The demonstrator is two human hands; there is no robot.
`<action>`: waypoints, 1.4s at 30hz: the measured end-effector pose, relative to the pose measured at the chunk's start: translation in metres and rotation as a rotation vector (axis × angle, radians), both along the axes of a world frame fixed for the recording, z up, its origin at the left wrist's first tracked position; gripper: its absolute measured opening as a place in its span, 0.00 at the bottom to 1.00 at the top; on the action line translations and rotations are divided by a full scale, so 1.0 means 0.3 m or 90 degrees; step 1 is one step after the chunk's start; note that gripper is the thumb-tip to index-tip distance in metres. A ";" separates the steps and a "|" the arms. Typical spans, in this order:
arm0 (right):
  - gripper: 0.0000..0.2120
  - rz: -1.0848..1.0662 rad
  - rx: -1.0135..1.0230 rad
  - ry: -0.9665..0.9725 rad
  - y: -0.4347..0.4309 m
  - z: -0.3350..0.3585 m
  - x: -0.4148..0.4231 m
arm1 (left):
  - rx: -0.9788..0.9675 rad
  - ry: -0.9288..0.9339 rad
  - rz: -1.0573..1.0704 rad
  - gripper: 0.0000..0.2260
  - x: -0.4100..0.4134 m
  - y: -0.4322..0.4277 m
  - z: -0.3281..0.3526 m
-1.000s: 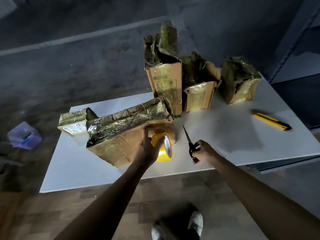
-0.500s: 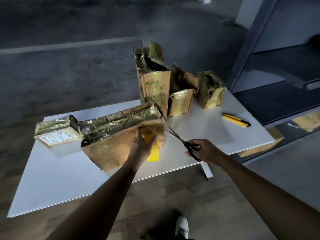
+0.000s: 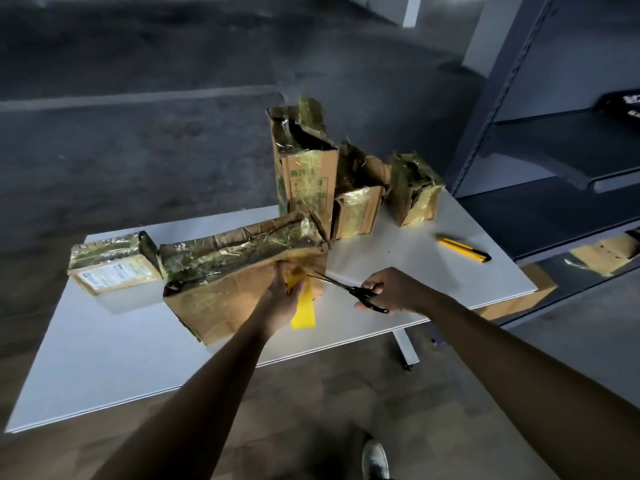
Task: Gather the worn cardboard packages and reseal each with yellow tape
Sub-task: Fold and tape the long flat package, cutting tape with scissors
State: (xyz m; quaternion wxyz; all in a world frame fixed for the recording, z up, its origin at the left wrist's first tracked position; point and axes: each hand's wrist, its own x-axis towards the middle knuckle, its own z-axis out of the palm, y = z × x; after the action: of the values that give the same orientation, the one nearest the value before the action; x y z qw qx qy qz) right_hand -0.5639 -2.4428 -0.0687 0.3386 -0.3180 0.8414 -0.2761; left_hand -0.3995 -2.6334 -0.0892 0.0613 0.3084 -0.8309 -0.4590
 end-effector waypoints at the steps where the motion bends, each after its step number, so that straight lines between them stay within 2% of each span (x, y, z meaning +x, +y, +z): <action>1: 0.15 0.015 0.011 0.001 -0.012 0.006 -0.014 | 0.000 -0.004 -0.007 0.16 0.001 -0.001 0.005; 6: 0.20 0.102 0.050 0.003 -0.063 0.030 -0.070 | -0.014 -0.016 -0.008 0.19 0.002 0.018 0.003; 11: 0.24 0.146 0.087 -0.010 -0.111 0.046 -0.127 | -0.004 -0.049 -0.008 0.16 0.001 0.028 0.004; 23: 0.19 0.271 0.106 0.028 -0.227 0.102 -0.141 | -0.018 -0.067 -0.038 0.16 0.001 0.011 -0.010; 31: 0.12 0.285 0.116 0.032 -0.242 0.107 -0.153 | 0.027 -0.047 -0.024 0.17 -0.013 -0.005 -0.006; 37: 0.10 0.271 0.110 0.021 -0.205 0.081 -0.154 | 0.165 -0.097 0.026 0.28 -0.018 -0.029 -0.013; 42: 0.11 0.210 0.033 -0.032 -0.166 0.064 -0.163 | 0.186 -0.112 0.044 0.20 -0.012 -0.030 -0.029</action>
State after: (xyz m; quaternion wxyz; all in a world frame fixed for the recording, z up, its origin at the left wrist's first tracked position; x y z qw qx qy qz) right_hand -0.6129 -2.4925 -0.0496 0.4084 -0.4357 0.7760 -0.2031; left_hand -0.4030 -2.6425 -0.0979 -0.0414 0.3812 -0.7465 -0.5439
